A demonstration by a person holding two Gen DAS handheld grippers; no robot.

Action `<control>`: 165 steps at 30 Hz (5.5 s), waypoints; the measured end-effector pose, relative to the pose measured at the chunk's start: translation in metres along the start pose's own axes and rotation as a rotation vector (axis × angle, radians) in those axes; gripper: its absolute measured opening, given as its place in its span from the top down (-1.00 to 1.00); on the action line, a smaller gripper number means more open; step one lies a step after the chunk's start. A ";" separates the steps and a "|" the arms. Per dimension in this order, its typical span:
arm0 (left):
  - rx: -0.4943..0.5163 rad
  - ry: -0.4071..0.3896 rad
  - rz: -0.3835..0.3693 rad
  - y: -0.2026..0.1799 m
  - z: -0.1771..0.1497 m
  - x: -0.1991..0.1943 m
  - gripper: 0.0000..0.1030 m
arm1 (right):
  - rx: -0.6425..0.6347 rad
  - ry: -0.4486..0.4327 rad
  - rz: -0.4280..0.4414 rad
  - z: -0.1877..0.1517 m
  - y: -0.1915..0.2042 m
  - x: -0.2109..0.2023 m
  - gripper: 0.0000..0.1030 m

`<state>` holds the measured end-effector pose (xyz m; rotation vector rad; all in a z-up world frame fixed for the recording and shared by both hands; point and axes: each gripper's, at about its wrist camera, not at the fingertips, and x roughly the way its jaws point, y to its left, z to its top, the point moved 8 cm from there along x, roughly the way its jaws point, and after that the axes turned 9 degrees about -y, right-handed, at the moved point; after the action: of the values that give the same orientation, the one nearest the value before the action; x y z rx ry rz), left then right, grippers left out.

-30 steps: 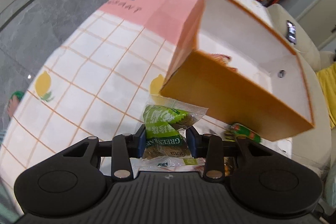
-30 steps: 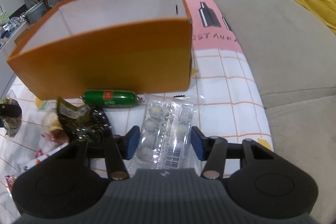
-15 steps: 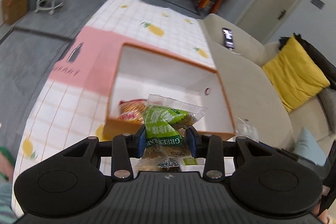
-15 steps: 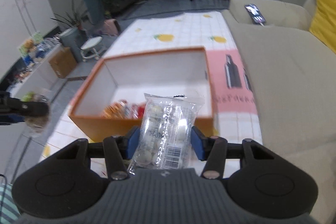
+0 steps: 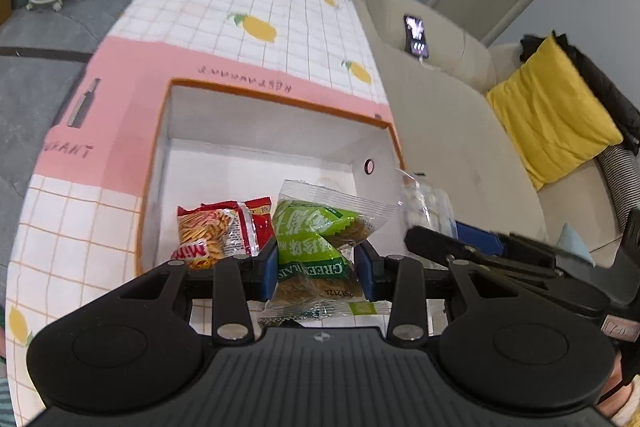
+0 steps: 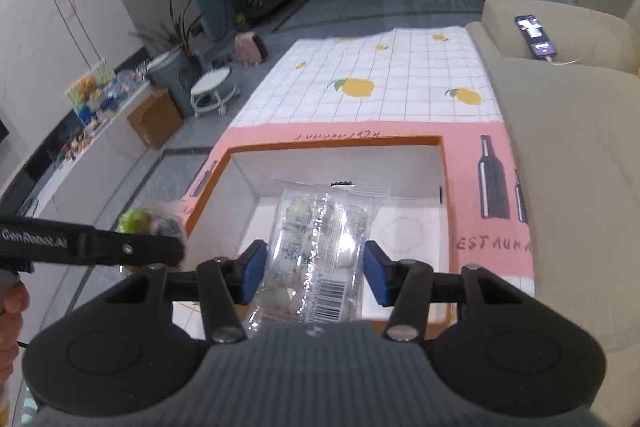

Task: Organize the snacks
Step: 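Lift both packs with both grippers and carry them over the orange box, then open both grippers to release the packs into the box, then withdraw, then grasp the white spicy-strip packet with the left gripper and lift it, then grasp the dark green pouch with the right gripper while the left holds the white packet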

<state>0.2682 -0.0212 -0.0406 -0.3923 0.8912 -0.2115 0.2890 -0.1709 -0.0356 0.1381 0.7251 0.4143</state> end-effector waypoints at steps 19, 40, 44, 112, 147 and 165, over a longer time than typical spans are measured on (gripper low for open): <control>-0.039 0.303 0.018 0.039 -0.011 0.135 0.16 | -0.247 0.383 -0.035 -0.042 -0.024 0.129 0.02; -0.034 0.438 0.014 0.035 -0.028 0.173 0.14 | -0.376 0.527 -0.057 -0.063 -0.028 0.152 -0.01; -0.027 0.436 0.016 0.036 -0.028 0.174 0.12 | -0.375 0.528 -0.062 -0.062 -0.028 0.151 -0.03; 0.880 0.161 -0.057 0.035 -0.214 0.026 -0.45 | 0.222 0.134 -0.225 -0.248 0.012 -0.035 -0.08; 0.242 -0.069 0.061 0.068 -0.152 -0.001 -0.05 | -0.205 -0.009 -0.158 -0.201 0.047 0.016 0.02; 0.196 -0.043 0.064 0.073 -0.152 0.013 -0.05 | -0.165 0.018 -0.139 -0.197 0.039 0.060 0.21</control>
<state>0.1572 0.0033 -0.1661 -0.1852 0.8314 -0.2282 0.1845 -0.1144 -0.2087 -0.0706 0.7102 0.3409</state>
